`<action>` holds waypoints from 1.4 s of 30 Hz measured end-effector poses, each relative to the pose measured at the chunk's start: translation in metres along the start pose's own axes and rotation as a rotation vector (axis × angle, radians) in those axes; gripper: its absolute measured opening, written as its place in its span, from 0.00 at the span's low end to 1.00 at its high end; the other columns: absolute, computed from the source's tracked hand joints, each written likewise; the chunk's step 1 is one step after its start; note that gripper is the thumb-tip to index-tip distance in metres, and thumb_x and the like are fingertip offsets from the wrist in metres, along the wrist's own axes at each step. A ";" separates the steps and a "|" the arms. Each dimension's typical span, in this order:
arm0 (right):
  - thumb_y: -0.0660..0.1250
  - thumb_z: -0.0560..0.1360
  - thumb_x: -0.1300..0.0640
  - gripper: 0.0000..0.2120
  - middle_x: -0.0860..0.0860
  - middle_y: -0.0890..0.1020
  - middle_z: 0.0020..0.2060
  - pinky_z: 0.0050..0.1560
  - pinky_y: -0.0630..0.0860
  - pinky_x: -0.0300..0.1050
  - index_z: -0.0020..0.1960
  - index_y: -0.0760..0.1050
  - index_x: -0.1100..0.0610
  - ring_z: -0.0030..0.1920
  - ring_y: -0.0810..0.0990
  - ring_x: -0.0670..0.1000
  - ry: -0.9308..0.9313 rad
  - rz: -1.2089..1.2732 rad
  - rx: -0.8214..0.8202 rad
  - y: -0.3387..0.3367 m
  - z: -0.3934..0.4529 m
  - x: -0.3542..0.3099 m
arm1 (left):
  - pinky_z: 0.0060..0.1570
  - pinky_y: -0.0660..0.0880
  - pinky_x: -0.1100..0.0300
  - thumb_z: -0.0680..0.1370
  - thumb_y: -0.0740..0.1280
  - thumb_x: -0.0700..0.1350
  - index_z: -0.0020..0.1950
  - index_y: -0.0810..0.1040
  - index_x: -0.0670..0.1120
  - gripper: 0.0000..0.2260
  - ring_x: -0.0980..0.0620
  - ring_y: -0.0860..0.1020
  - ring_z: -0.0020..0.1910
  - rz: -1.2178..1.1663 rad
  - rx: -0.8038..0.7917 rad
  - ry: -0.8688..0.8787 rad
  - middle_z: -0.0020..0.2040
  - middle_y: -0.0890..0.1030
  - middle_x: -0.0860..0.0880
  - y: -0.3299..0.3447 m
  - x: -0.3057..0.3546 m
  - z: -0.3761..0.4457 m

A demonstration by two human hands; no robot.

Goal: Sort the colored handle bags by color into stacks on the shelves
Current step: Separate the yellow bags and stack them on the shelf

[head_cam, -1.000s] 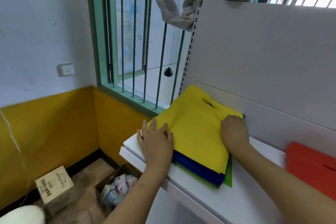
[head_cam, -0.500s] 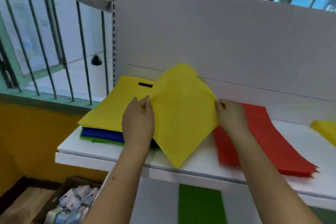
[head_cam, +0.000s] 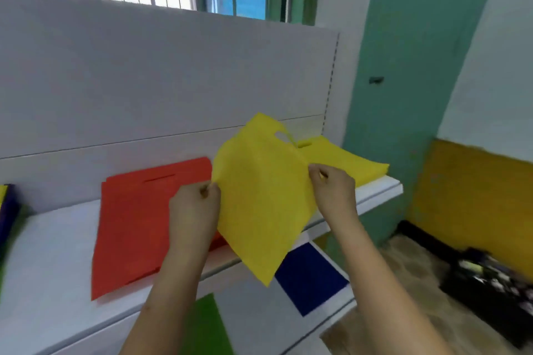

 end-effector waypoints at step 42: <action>0.67 0.72 0.66 0.09 0.51 0.82 0.50 0.60 0.76 0.52 0.44 0.81 0.54 0.54 0.79 0.54 0.335 0.312 -0.509 0.107 0.410 0.295 | 0.61 0.71 0.55 0.77 0.68 0.57 0.77 0.61 0.49 0.32 0.46 0.71 0.68 0.364 -0.348 -0.449 0.72 0.66 0.44 0.367 0.070 0.137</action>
Point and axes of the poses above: each hand's wrist, its own z-axis towards the middle knuckle, its own y-axis out of the palm, x = y × z, the point moved 4 cm from there along z, towards the middle knuckle
